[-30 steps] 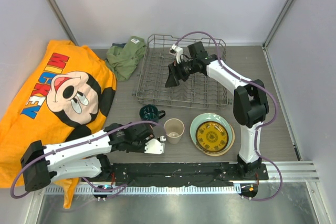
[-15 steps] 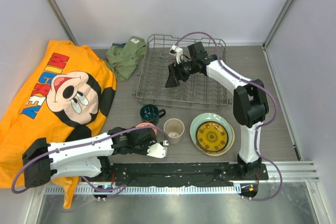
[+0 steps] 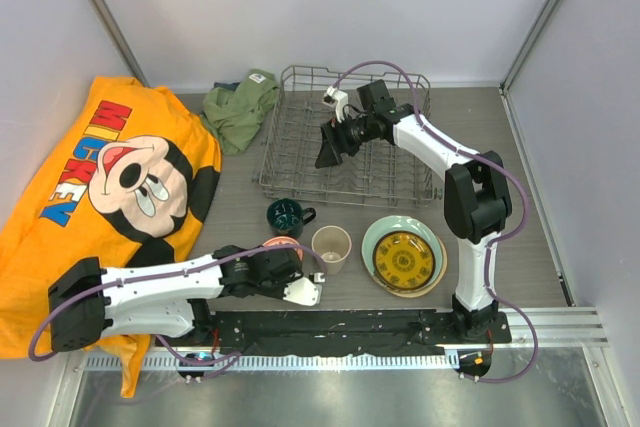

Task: Unload the mixed dishes from the dish rack
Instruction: Place the bowl at the center of the board.

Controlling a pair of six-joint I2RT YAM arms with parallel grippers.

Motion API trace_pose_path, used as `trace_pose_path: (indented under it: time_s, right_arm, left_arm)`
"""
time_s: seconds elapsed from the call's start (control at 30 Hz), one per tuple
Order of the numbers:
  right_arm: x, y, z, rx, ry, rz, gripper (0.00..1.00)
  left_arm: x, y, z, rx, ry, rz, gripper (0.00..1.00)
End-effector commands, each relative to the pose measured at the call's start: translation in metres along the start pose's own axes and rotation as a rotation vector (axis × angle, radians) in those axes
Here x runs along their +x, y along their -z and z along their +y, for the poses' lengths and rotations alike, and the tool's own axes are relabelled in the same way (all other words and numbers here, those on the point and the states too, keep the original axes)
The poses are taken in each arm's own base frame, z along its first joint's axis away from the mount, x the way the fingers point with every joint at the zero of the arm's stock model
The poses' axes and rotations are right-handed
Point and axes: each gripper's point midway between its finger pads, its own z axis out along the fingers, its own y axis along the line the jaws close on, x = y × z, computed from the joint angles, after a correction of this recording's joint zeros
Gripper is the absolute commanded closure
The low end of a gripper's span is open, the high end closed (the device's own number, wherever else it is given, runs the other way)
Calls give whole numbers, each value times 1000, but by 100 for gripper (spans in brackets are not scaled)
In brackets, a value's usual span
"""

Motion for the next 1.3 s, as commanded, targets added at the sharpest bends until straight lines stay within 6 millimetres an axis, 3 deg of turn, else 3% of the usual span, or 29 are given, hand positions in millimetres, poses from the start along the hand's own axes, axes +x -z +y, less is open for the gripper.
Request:
trace_pose_path:
  time_s: [0.0, 0.23, 0.37, 0.57, 1.1, 1.27]
  right_arm:
    - [-5, 0, -4, 4, 31, -14, 20]
    - [-4, -1, -5, 7, 28, -10, 19]
    - [-3, 0, -5, 7, 28, -8, 20]
    - [-3, 0, -7, 9, 27, -8, 20]
    - [-1, 0, -10, 13, 21, -6, 20]
    - [-7, 7, -11, 36, 37, -19, 19]
  left_arm:
    - [-12, -1, 11, -51, -5, -35, 100]
    - [-12, -4, 5, -30, -11, -30, 92]
    - [-9, -4, -1, -5, -14, -26, 74]
    - [-4, -4, -6, 13, -16, -12, 58]
    - [0, 2, 0, -26, -5, -1, 50]
    - [1, 8, 5, -53, 12, -18, 43]
